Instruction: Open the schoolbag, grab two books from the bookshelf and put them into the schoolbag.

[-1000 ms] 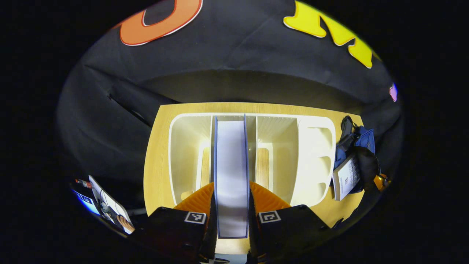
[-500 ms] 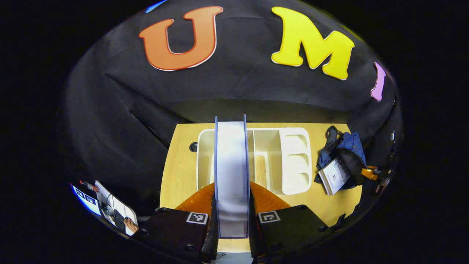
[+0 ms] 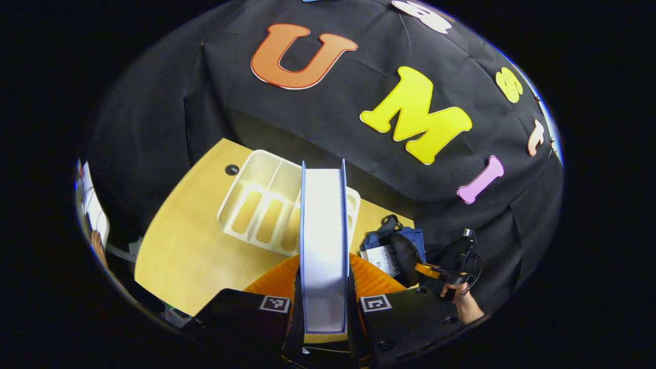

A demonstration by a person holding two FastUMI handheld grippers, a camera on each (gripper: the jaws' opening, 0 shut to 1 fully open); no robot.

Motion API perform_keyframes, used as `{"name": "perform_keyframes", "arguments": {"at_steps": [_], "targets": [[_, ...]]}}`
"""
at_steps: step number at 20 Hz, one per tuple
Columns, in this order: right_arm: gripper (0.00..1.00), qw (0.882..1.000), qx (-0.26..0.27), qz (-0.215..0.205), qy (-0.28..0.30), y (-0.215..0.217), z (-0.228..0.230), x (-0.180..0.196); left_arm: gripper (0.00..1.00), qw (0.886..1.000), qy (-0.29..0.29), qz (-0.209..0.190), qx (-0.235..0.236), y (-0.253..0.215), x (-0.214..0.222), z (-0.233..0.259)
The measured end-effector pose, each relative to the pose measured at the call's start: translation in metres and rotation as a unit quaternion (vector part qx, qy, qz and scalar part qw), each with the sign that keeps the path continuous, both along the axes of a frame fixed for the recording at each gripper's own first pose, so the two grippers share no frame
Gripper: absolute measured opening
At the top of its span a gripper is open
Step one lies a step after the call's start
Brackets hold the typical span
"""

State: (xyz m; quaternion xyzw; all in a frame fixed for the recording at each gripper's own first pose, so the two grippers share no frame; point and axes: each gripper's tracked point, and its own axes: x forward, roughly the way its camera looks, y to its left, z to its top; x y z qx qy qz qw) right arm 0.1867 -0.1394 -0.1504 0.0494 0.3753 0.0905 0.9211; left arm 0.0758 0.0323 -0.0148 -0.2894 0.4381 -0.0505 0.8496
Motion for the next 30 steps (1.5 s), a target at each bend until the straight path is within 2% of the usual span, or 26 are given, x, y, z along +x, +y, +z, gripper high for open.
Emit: {"name": "perform_keyframes", "arguments": {"at_steps": [3,4,8,10,11,14,15,17,18,21,24,30], "targets": [[0.00,1.000,-0.007,0.001,-0.003,-0.001,0.002,0.000,0.36,0.998,0.006,-0.001,-0.062,-0.050,-0.017,-0.014],[0.00,1.000,-0.010,0.002,-0.003,-0.002,0.002,-0.001,0.40,0.997,0.003,-0.003,-0.082,-0.066,-0.019,-0.017],[0.00,1.000,-0.015,0.001,-0.002,-0.008,0.003,0.000,0.32,0.987,0.003,-0.004,-0.160,-0.129,-0.017,-0.026],[0.00,1.000,-0.016,-0.001,-0.002,-0.011,0.003,0.000,0.36,0.982,0.019,0.005,-0.189,-0.156,-0.015,-0.042],[0.00,1.000,-0.015,-0.002,-0.001,-0.013,0.002,0.000,0.40,0.980,0.024,0.000,-0.197,-0.171,-0.016,-0.050],[0.00,1.000,-0.014,-0.002,0.003,-0.017,-0.001,0.000,0.31,0.974,0.036,0.001,-0.222,-0.211,-0.008,-0.074],[0.00,1.000,-0.014,-0.003,0.005,-0.018,-0.002,0.001,0.40,0.972,0.040,0.002,-0.232,-0.222,-0.004,-0.080],[0.00,1.000,-0.012,-0.005,0.005,-0.022,-0.002,0.002,0.41,0.971,0.038,0.003,-0.237,-0.244,0.004,-0.099],[0.00,1.000,-0.012,-0.005,0.006,-0.023,-0.003,0.001,0.36,0.971,0.032,0.003,-0.236,-0.252,0.010,-0.108],[0.00,1.000,-0.014,0.001,0.006,-0.023,-0.002,0.002,0.36,0.970,0.019,-0.003,-0.241,-0.276,0.024,-0.128],[0.00,1.000,-0.019,0.004,0.007,-0.026,-0.003,0.003,0.36,0.974,0.015,-0.005,-0.225,-0.291,0.034,-0.153],[0.00,1.000,-0.014,0.013,0.009,-0.023,0.005,-0.001,0.36,0.964,0.021,0.012,-0.265,-0.316,0.047,-0.180]]}}
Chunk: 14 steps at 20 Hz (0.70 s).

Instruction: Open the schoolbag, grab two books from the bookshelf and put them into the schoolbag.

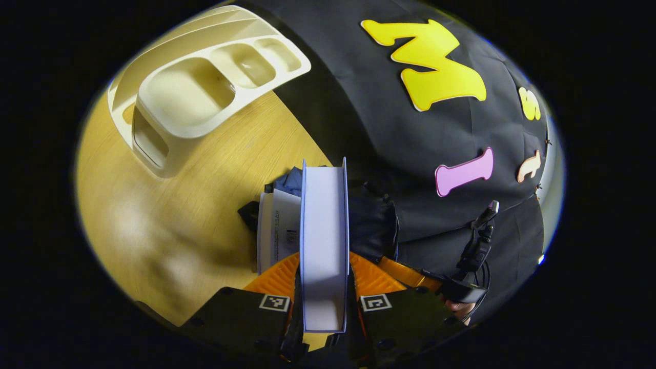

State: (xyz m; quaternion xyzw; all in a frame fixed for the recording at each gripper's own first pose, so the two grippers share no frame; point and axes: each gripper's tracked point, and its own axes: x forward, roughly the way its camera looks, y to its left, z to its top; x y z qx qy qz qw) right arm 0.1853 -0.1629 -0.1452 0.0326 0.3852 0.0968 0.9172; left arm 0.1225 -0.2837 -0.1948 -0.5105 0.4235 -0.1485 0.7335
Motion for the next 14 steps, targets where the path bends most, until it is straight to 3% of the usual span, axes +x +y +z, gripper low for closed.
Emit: {"name": "perform_keyframes", "arguments": {"at_steps": [9,14], "targets": [[0.00,1.000,0.001,0.016,-0.006,0.017,0.012,-0.001,0.40,0.998,-0.003,0.023,-0.064,-0.036,0.031,-0.023],[0.00,1.000,0.008,0.021,0.000,0.027,0.009,-0.003,0.51,0.995,0.040,0.039,-0.084,-0.053,0.041,-0.060]]}}
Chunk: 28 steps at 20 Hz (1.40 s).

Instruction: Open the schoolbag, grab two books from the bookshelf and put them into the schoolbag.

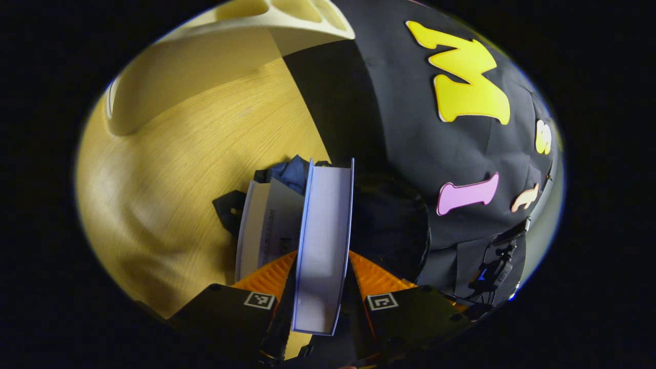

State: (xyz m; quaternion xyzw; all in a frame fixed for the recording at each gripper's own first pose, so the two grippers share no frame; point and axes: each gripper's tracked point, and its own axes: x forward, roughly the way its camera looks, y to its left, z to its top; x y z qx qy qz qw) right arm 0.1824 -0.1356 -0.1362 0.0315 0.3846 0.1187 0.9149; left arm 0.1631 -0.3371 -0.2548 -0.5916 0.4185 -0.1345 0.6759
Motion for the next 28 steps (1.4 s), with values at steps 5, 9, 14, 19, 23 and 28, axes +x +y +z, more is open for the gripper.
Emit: {"name": "perform_keyframes", "arguments": {"at_steps": [5,9,14,19,23,28], "targets": [[0.00,1.000,0.002,0.001,0.007,0.007,-0.004,-0.001,0.64,0.999,-0.015,0.003,0.041,0.001,0.016,-0.016],[0.00,1.000,0.006,0.003,0.012,0.010,-0.006,0.000,0.65,0.998,-0.016,-0.030,0.054,-0.025,0.008,-0.014],[0.00,1.000,0.006,0.002,0.012,0.010,-0.007,0.000,0.84,0.983,-0.022,-0.105,0.147,-0.043,0.000,-0.010],[0.00,1.000,0.011,-0.001,0.013,0.010,-0.007,0.002,0.98,0.969,0.002,-0.119,0.217,-0.010,-0.006,0.009],[0.00,1.000,0.008,0.000,0.015,0.015,-0.008,0.001,0.98,0.968,-0.022,-0.108,0.226,0.024,-0.010,0.044],[0.00,1.000,0.000,-0.007,0.024,0.026,-0.018,-0.002,0.98,0.959,-0.108,-0.071,0.253,0.074,-0.011,0.116]]}}
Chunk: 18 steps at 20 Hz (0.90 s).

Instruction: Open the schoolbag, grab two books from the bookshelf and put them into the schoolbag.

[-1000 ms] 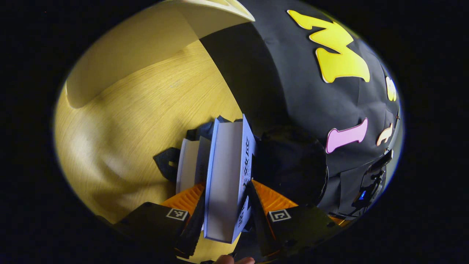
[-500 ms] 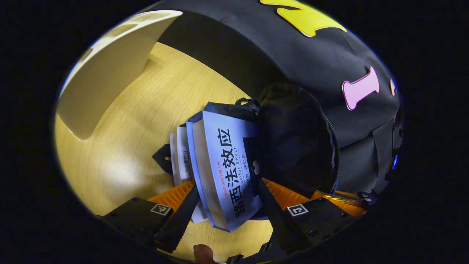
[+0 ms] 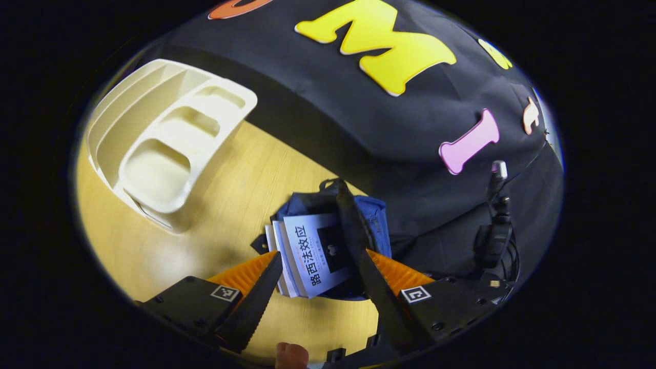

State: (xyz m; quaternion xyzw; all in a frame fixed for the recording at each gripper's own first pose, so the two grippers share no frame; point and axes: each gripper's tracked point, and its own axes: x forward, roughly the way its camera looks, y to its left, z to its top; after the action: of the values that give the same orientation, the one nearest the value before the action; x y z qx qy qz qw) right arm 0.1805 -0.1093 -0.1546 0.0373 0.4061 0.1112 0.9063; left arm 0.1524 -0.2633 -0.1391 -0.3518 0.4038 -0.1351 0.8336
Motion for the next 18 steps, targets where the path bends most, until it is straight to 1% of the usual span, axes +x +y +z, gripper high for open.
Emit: {"name": "perform_keyframes", "arguments": {"at_steps": [2,3,5,8,10,11,13,14,16,17,18], "targets": [[0.00,1.000,0.001,-0.005,0.008,0.009,-0.006,-0.004,0.98,0.999,-0.033,0.011,0.015,0.023,0.000,0.021],[0.16,1.000,0.011,-0.005,0.010,0.018,-0.010,-0.005,0.98,0.998,-0.046,0.017,0.025,0.036,0.000,0.029],[0.49,0.999,0.038,-0.002,0.007,0.037,-0.003,-0.017,0.98,0.997,-0.064,0.028,0.039,0.056,-0.002,0.044],[0.99,0.998,0.053,-0.015,-0.020,0.047,0.015,-0.032,0.98,0.994,-0.080,0.045,0.057,0.092,-0.013,0.059],[0.95,0.995,0.075,-0.034,-0.054,0.050,0.039,-0.042,0.98,0.991,-0.098,0.057,0.076,0.118,-0.019,0.075],[0.97,0.993,0.081,-0.046,-0.077,0.050,0.054,-0.046,0.98,0.988,-0.112,0.063,0.089,0.131,-0.020,0.084],[0.97,0.985,0.086,-0.065,-0.132,0.050,0.088,-0.056,0.98,0.977,-0.151,0.075,0.129,0.161,-0.022,0.107],[0.97,0.981,0.083,-0.073,-0.158,0.050,0.104,-0.062,0.98,0.969,-0.176,0.081,0.151,0.177,-0.025,0.123],[0.97,0.971,0.077,-0.086,-0.211,0.053,0.140,-0.080,0.98,0.949,-0.228,0.094,0.197,0.207,-0.027,0.155],[0.95,0.964,0.072,-0.095,-0.240,0.055,0.159,-0.089,0.98,0.936,-0.254,0.099,0.221,0.222,-0.030,0.173],[0.97,0.955,0.066,-0.104,-0.269,0.055,0.178,-0.098,0.98,0.922,-0.279,0.104,0.246,0.234,-0.035,0.188]]}}
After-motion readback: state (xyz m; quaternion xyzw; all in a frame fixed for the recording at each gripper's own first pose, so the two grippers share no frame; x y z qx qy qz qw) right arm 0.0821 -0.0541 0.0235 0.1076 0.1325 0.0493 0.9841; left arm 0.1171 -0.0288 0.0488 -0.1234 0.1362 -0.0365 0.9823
